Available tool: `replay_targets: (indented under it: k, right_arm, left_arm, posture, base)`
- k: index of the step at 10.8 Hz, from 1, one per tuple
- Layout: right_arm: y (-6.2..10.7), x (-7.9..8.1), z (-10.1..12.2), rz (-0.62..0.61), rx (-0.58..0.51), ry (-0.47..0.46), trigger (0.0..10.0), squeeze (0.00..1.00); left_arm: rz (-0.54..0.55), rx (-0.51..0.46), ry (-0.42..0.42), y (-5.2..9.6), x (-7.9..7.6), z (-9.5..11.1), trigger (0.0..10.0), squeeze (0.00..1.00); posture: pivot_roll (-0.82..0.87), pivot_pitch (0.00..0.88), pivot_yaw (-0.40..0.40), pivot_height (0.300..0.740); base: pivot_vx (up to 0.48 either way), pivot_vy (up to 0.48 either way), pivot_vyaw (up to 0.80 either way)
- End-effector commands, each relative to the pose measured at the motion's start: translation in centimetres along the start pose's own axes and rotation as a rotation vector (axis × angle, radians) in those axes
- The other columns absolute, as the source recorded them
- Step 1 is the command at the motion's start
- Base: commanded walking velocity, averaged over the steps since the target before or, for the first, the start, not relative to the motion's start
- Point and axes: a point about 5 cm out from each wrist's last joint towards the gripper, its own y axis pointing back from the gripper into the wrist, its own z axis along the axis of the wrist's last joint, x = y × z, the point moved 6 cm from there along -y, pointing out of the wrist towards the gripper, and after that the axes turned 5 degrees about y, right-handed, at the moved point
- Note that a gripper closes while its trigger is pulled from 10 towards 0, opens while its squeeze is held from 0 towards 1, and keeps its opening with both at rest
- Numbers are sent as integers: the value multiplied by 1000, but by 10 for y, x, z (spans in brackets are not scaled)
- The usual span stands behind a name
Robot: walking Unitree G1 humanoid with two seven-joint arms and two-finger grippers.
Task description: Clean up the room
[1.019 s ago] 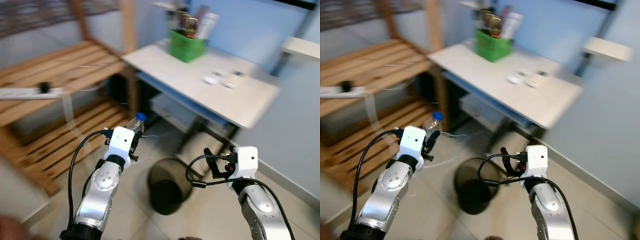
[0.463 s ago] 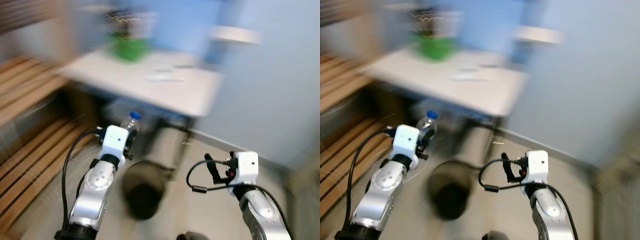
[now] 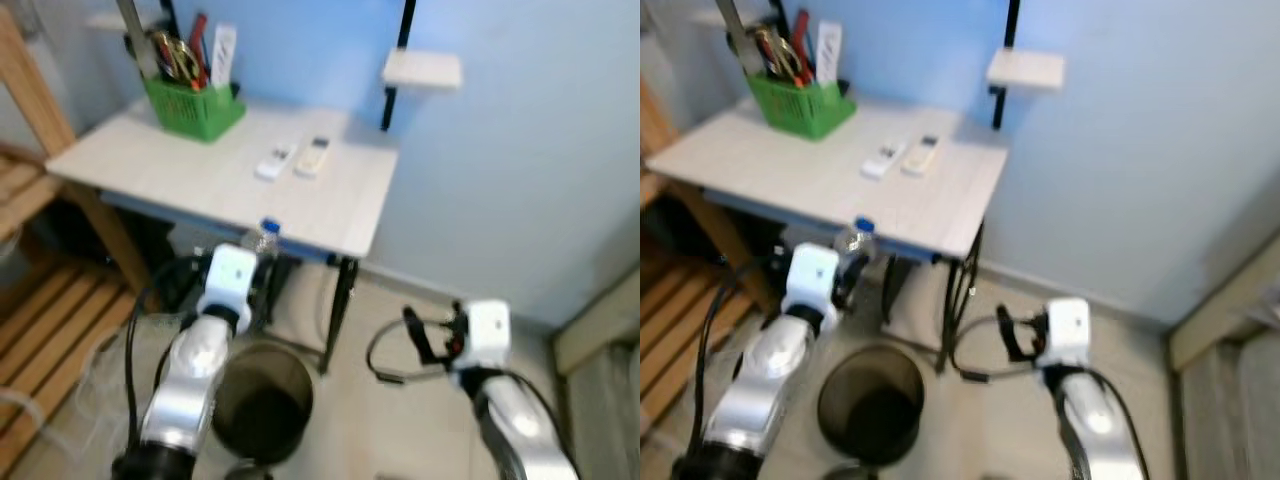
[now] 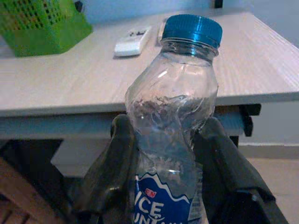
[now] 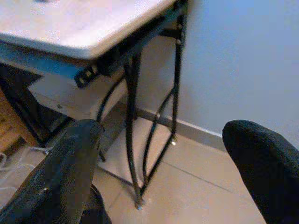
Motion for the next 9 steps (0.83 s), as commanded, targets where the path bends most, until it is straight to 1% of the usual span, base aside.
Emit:
replay_targets:
  k: [1, 2, 3, 4, 5, 6, 7, 9]
  right_arm:
    - [2, -3, -1, -7, 7, -2, 10000, 0]
    - [4, -3, -2, 0, 14, 2, 10000, 0]
    - [8, -3, -3, 22, 30, 18, 10000, 0]
    - [10, -4, -3, 31, 32, 27, 10000, 0]
    - [15, -10, -1, 29, 35, 43, 10000, 0]
    - [23, -20, 0, 12, 40, 53, 10000, 0]
    - [34, -25, -3, 2, 59, 58, 10000, 0]
    - [47, -26, -8, 1, 85, 60, 10000, 0]
  left_arm:
    - [-12, 3, 3, 0, -7, -2, 10000, 0]
    - [-13, 10, 9, -4, -9, -8, 10000, 0]
    - [-37, 18, -28, -12, -17, -18, 10000, 0]
    - [-42, 29, -44, -18, -19, -24, 10000, 0]
    - [-28, 61, -75, -27, -14, -32, 10000, 0]
    - [-7, 68, -111, -35, -10, -30, 10000, 0]
    - [-2, 79, -110, -42, -10, -30, 10000, 0]
    - [3, 120, -104, -45, -10, -39, 10000, 0]
  posture:
    - [-106, 37, -8, 740]
    - [-109, 47, -23, 740]
    - [-121, 64, -51, 740]
    - [-132, 72, -62, 740]
    - [-160, 86, -78, 740]
    - [-184, 102, -90, 740]
    - [-204, 124, -100, 740]
    - [-229, 152, -107, 740]
  base:
    - [0, 0, 0]
    - [0, 0, 0]
    - [0, 0, 0]
    - [0, 0, 0]
    - [0, 0, 0]
    - [0, 0, 0]
    - [0, 0, 0]
    - [0, 0, 0]
